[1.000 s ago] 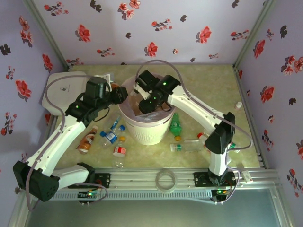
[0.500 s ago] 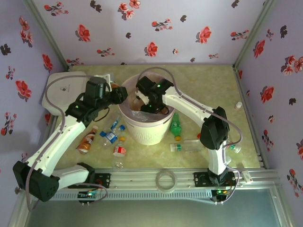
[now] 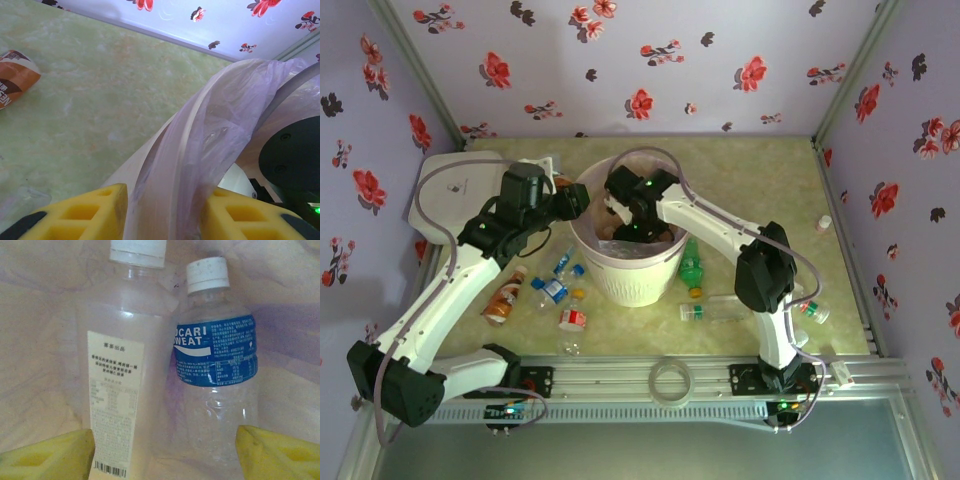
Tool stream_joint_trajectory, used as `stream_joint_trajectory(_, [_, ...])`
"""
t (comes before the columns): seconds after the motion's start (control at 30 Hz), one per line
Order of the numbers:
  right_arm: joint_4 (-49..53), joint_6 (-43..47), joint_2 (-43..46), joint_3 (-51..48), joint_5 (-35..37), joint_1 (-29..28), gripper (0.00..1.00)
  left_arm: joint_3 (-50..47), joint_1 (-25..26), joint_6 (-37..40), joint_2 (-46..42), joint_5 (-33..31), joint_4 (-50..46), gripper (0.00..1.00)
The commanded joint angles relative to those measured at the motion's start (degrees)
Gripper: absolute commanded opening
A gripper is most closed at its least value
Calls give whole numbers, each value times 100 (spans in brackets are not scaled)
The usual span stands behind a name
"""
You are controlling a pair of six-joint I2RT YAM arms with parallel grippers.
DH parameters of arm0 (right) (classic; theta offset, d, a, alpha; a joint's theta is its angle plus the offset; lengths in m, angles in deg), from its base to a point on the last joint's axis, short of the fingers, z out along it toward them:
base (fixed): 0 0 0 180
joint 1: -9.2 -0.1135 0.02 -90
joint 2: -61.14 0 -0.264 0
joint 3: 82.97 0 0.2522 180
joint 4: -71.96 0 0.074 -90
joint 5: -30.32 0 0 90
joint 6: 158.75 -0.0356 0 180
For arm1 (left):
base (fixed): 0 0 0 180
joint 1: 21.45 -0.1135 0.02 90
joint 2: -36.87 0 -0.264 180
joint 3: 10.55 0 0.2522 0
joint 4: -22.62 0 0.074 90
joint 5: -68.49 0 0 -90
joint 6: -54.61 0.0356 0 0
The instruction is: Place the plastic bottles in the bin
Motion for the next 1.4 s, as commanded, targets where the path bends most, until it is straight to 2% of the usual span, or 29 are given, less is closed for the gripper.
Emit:
stream_joint_trajectory(0.0, [232, 129, 326, 349, 101, 29, 77, -152, 41, 84, -21, -85, -206, 42])
stream_joint_trajectory(0.43, [565, 208, 1397, 1173, 284, 17, 79, -177, 34, 77, 23, -84, -182, 42])
stream_joint_trajectory(0.57, [676, 217, 1773, 1421, 546, 31, 78, -164, 32, 78, 23, -78, -188, 42])
stream_joint_trajectory(0.8, [626, 55, 2656, 1537, 1010, 461, 76, -177, 24, 75, 12, -81, -206, 42])
stream_joint_trajectory(0.9, [687, 44, 2996, 1451, 1158, 858, 76, -186, 27, 84, 10, -78, -189, 42])
stream_joint_trajectory(1.03, [666, -37, 3355, 1075, 945, 1778, 75, -186, 13, 79, 36, -79, -188, 42])
stream_joint_trajectory(1.2, [169, -168, 3378, 127, 1, 3225, 74, -228, 5, 74, 2, -82, -171, 42])
stream_joint_trajectory(1.37, [-641, -352, 2777, -595, -915, 3722, 73, -213, -12, 77, -22, -83, -225, 42])
